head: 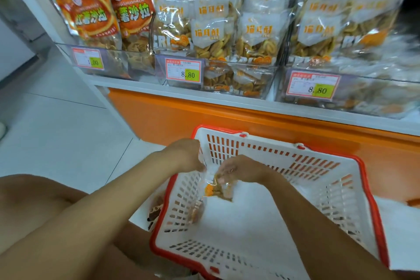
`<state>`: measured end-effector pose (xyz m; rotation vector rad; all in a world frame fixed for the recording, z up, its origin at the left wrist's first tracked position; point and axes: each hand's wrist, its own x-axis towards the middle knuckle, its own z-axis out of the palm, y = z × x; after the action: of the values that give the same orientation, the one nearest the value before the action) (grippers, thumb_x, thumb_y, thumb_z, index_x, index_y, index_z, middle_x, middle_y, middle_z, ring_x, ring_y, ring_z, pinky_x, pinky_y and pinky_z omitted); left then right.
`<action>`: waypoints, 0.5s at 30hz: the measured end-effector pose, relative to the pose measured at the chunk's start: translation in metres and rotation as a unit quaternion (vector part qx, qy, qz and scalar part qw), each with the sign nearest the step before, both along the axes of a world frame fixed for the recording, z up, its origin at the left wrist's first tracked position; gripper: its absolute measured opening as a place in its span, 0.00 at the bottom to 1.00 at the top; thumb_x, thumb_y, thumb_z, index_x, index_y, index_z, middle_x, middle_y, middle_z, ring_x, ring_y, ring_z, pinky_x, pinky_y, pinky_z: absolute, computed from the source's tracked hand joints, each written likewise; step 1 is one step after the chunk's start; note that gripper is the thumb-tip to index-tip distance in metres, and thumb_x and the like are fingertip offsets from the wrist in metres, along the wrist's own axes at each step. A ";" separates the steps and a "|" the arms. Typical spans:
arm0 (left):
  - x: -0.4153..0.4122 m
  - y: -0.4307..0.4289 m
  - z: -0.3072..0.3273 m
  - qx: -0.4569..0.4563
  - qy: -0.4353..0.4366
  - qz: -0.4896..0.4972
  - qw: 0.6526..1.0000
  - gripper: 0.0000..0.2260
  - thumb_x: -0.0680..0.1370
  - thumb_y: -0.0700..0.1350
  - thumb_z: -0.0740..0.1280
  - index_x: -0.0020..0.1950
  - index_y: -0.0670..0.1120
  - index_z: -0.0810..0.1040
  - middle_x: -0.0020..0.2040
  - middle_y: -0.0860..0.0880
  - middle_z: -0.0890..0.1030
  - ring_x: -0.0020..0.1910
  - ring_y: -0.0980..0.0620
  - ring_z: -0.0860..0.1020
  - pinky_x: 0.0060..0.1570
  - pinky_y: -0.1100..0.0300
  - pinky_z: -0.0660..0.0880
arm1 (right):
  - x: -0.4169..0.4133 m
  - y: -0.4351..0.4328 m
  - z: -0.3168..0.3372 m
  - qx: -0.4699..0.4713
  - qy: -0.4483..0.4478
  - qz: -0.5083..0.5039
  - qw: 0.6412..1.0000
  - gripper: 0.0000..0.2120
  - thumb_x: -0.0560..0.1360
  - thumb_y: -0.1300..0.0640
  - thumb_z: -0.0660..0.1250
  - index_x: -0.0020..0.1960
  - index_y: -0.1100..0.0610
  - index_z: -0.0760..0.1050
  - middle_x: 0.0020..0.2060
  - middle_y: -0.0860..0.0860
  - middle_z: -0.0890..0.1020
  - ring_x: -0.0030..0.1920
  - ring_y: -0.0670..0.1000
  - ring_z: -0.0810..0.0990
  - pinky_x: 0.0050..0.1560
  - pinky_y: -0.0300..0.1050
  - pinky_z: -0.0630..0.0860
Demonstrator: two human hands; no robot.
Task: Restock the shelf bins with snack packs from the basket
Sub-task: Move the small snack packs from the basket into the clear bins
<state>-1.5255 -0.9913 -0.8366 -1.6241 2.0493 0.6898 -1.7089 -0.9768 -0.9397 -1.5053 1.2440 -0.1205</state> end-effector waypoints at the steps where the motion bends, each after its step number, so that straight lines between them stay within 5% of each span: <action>1: -0.004 0.000 0.009 0.021 0.042 -0.011 0.999 0.33 0.75 0.55 0.70 0.74 0.44 0.63 0.70 0.47 0.70 0.67 0.48 0.70 0.62 0.58 0.69 | -0.007 -0.003 0.019 -0.023 0.001 0.005 1.000 0.12 0.72 0.54 0.73 0.56 0.52 0.81 0.54 0.46 0.81 0.55 0.49 0.78 0.53 0.37 0.72; 4: -0.019 0.005 0.029 0.083 0.126 -0.053 0.987 0.31 0.73 0.56 0.72 0.71 0.45 0.69 0.66 0.49 0.75 0.63 0.50 0.74 0.59 0.60 0.71 | -0.030 -0.003 0.075 -0.072 0.008 0.023 0.997 0.08 0.71 0.52 0.73 0.49 0.44 0.83 0.46 0.40 0.84 0.50 0.45 0.80 0.58 0.45 0.75; 8: -0.041 0.011 0.044 0.143 0.293 -0.021 0.945 0.06 0.74 0.45 0.72 0.45 0.43 0.80 0.42 0.46 0.84 0.44 0.50 0.84 0.48 0.56 0.81 | -0.053 0.011 0.139 -0.123 -0.029 -0.036 0.991 0.08 0.69 0.52 0.75 0.47 0.47 0.84 0.43 0.43 0.85 0.46 0.43 0.82 0.51 0.42 0.77; 15: -0.062 0.004 0.078 0.129 0.490 0.086 0.858 0.08 0.75 0.42 0.70 0.51 0.40 0.81 0.46 0.43 0.85 0.46 0.49 0.84 0.51 0.57 0.80 | -0.092 0.036 0.183 -0.163 -0.169 -0.271 0.933 0.19 0.70 0.45 0.69 0.57 0.53 0.78 0.48 0.50 0.83 0.48 0.48 0.82 0.51 0.40 0.77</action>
<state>-1.5874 -0.9878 -0.7589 -1.4217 2.2473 2.0983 -1.8007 -0.9408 -0.7572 -1.2975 1.3648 -0.9544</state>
